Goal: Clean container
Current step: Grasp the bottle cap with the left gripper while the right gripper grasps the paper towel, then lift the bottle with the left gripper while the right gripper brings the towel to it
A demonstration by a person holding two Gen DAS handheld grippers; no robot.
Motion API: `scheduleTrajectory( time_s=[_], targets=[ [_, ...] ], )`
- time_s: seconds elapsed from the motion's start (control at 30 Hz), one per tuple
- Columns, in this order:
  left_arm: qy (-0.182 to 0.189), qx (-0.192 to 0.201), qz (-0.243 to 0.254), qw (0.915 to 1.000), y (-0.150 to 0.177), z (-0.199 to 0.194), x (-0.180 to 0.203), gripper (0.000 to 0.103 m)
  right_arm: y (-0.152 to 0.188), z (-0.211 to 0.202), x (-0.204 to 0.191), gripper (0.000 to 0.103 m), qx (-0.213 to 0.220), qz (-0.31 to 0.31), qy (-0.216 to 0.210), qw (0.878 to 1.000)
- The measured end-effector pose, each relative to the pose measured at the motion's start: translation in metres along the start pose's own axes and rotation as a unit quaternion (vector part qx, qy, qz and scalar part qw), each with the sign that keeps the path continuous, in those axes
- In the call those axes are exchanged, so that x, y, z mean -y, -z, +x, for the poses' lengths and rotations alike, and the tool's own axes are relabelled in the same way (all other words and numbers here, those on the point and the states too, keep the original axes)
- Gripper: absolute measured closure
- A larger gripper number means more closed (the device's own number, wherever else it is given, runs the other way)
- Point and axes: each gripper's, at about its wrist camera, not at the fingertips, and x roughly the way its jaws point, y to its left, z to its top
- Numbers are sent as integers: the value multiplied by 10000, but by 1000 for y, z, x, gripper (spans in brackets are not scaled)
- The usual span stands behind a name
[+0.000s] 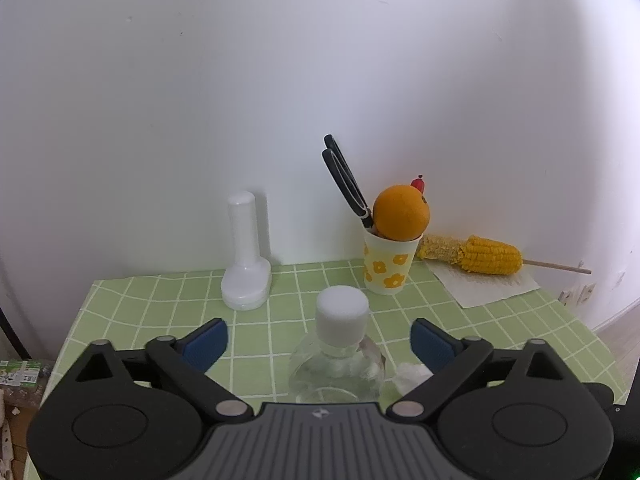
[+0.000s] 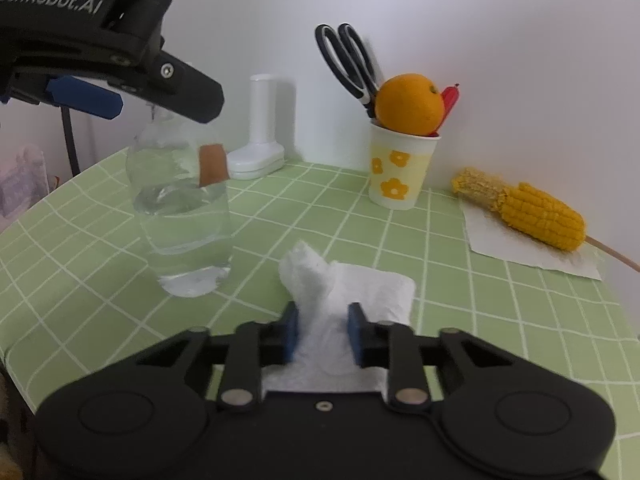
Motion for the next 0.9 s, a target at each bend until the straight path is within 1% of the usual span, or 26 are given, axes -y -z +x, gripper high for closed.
scheduleTrajectory(
  time_s=[0.03,0.1,0.13,0.2,0.23,0.27,0.3,0.33,0.37,0.4,0.47,0.53,0.57,0.6,0.63,0.7,0.73,0.8,0.9],
  targets=[
    [17,-16,-4,10000,0,1,1,15,1,-1,1,88,-1,31,4,10000],
    [53,-43,-25,10000,0,2,2,22,1,-4,4,90,-36,90,-29,9999],
    [70,-46,-57,9999,0,2,2,23,0,-5,7,92,-63,187,-58,9998],
    [71,-20,-81,9999,0,2,4,26,-1,-8,18,94,-140,751,-209,9969],
    [54,1,-43,10000,0,2,5,28,-1,-9,27,95,-189,1209,-354,9919],
    [38,22,1,10000,0,2,6,34,2,-6,40,97,-284,1949,-683,9780],
    [10,16,32,10000,0,3,6,38,7,-2,55,97,-396,2772,-1079,9539],
    [-20,4,60,10000,-1,4,6,39,11,1,69,97,-505,3570,-1464,9212],
    [-50,-7,89,9999,-1,6,6,40,18,7,79,97,-596,4257,-1754,8857],
    [-62,5,71,10000,-2,6,5,41,24,12,85,97,-658,4703,-1931,8586],
    [-80,36,20,10000,-4,7,3,41,31,20,90,97,-735,5270,-2171,8184],
    [-30,31,-147,9999,-6,8,0,42,37,29,92,97,-836,5790,-2381,7753],
    [8,18,-280,9996,-7,9,-2,42,39,33,92,97,-861,5999,-2470,7561],
    [54,0,-403,9992,-8,10,-5,44,39,35,90,97,-875,6126,-2533,7436],
    [91,-11,-514,9986,-8,11,-6,45,38,37,88,97,-889,6168,-2567,7387],
    [124,-29,-658,9978,-9,12,-9,52,34,40,82,97,-936,6146,-2585,7394],
    [139,-47,-700,9974,-9,13,-9,53,33,41,79,97,-964,6142,-2587,7393],
    [205,-100,-798,9965,-9,14,-11,60,33,44,74,97,-1007,6155,-2599,7372],
    [231,-100,-957,9951,-7,13,-14,62,33,46,71,97,-1025,6151,-2608,7370]
  ],
)
